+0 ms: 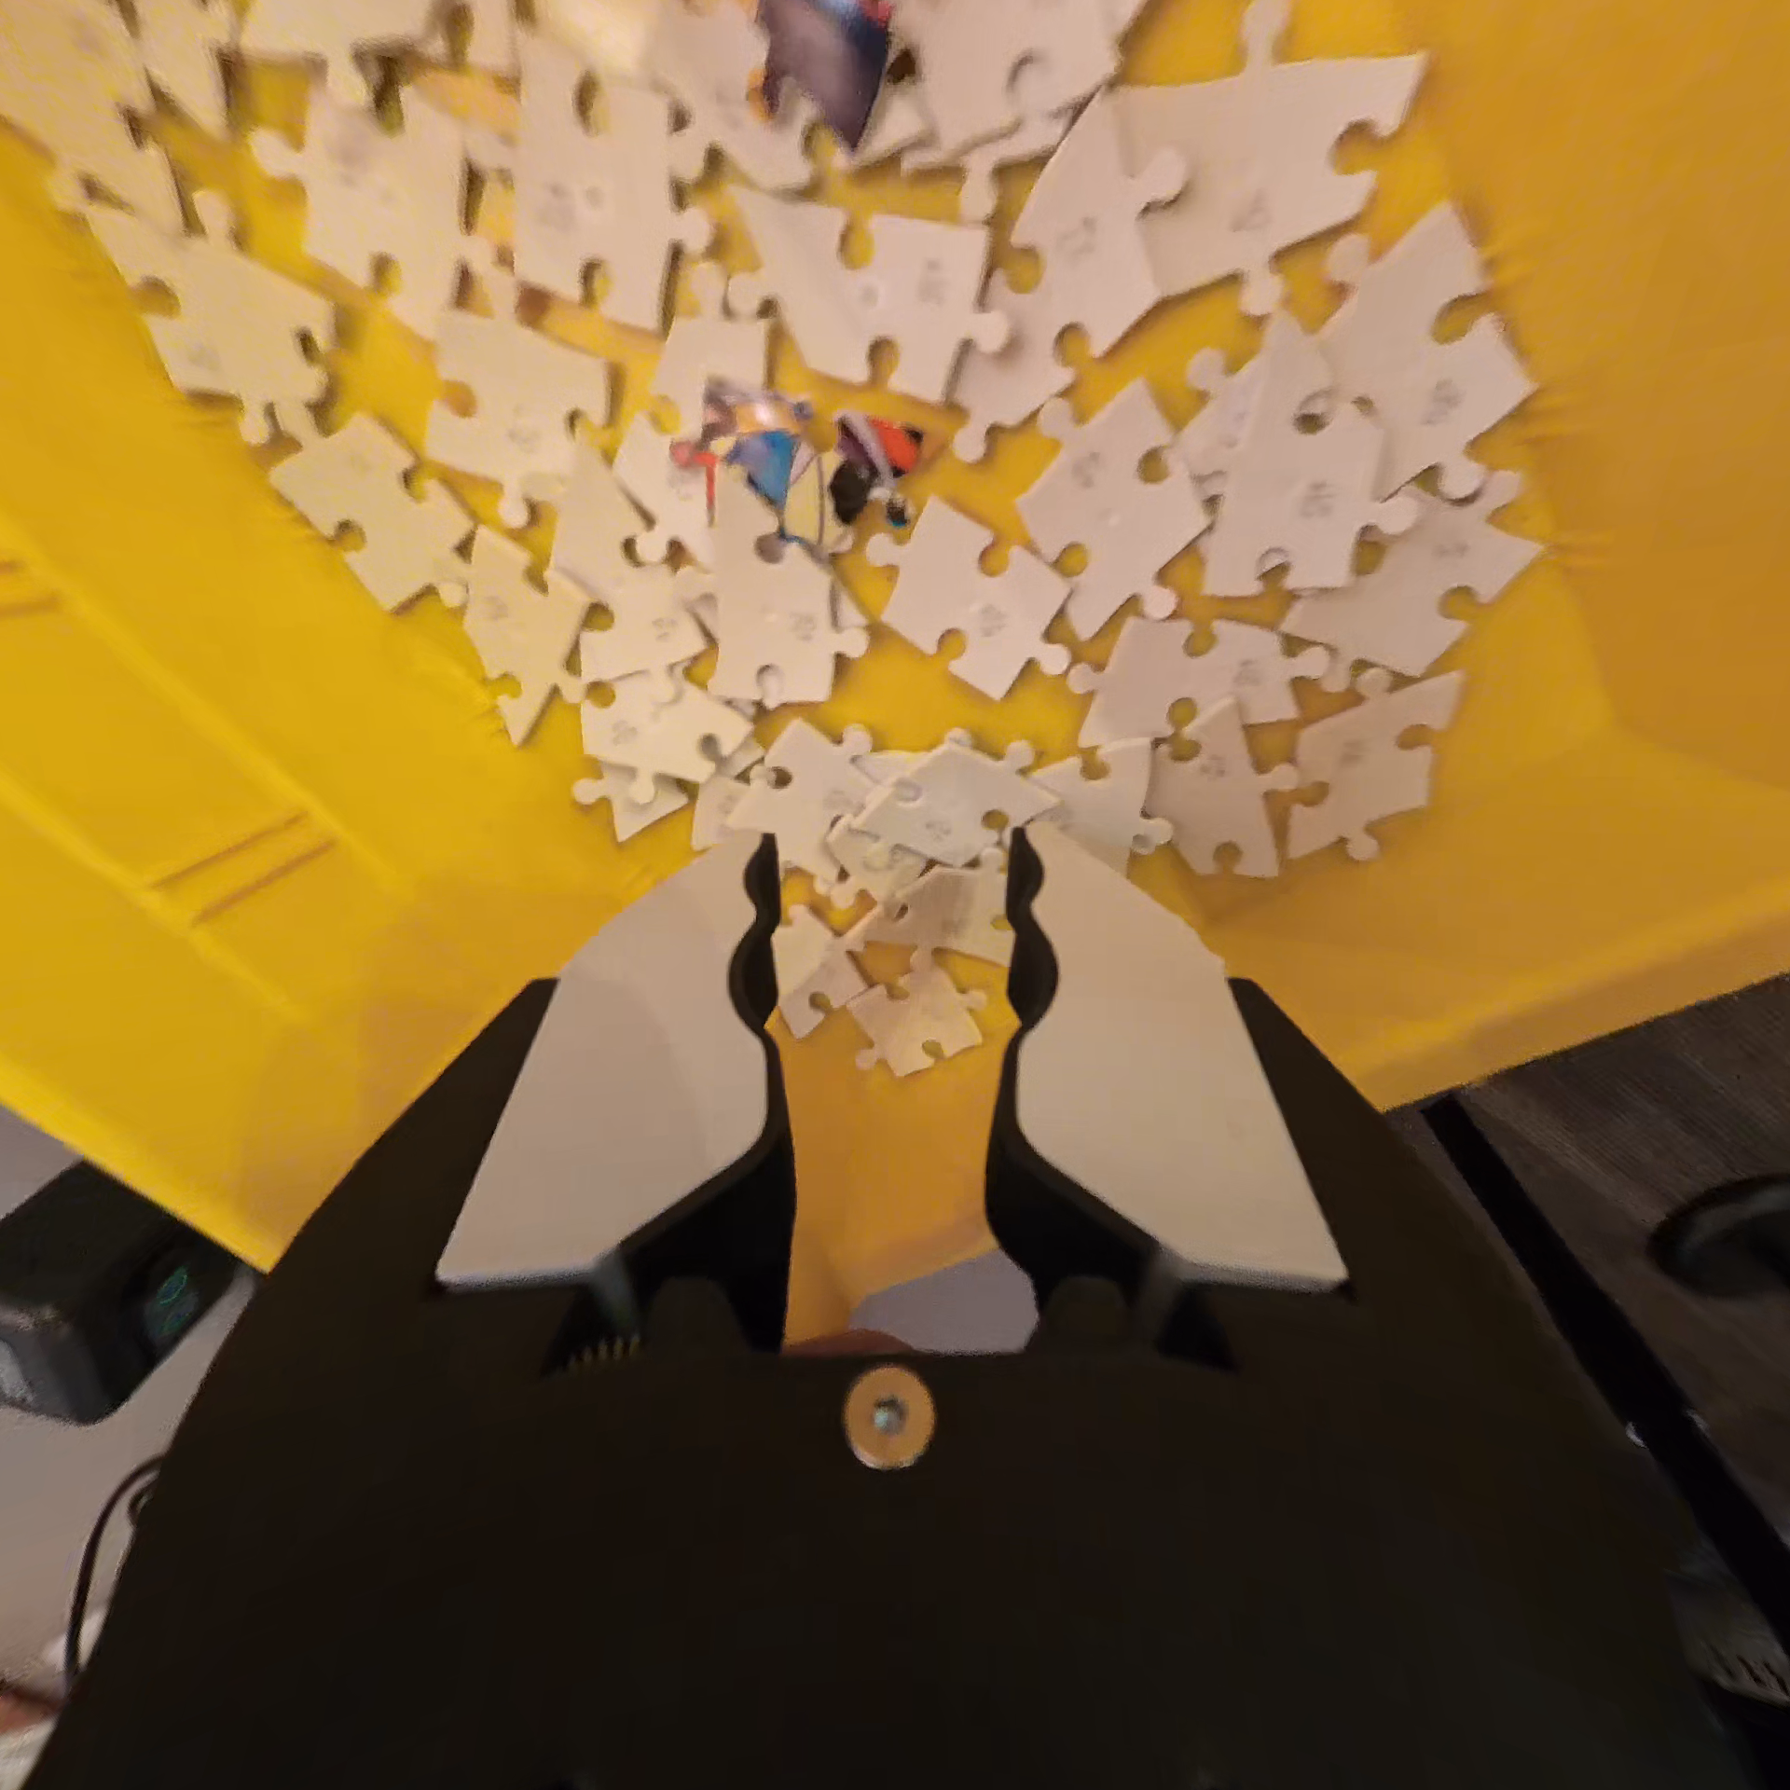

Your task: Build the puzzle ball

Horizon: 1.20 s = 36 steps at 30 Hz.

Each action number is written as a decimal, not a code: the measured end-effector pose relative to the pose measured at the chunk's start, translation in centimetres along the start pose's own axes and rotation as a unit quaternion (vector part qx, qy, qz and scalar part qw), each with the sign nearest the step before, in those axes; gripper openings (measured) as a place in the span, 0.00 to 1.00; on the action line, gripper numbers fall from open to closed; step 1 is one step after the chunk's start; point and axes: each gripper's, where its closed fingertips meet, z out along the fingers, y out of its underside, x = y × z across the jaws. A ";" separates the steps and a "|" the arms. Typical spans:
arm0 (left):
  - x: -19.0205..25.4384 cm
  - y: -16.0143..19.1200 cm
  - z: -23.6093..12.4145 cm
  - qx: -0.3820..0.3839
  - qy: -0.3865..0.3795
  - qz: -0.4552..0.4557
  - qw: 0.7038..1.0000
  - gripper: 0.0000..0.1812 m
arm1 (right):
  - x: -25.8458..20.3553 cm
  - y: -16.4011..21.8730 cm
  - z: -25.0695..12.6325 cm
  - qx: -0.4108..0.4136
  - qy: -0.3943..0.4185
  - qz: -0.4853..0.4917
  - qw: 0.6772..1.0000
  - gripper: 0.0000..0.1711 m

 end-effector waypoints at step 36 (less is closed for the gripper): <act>1.6 -1.9 2.0 0.032 0.044 -0.045 0.998 0.40 | 0.2 0.2 0.2 -0.008 0.009 -0.001 1.000 0.00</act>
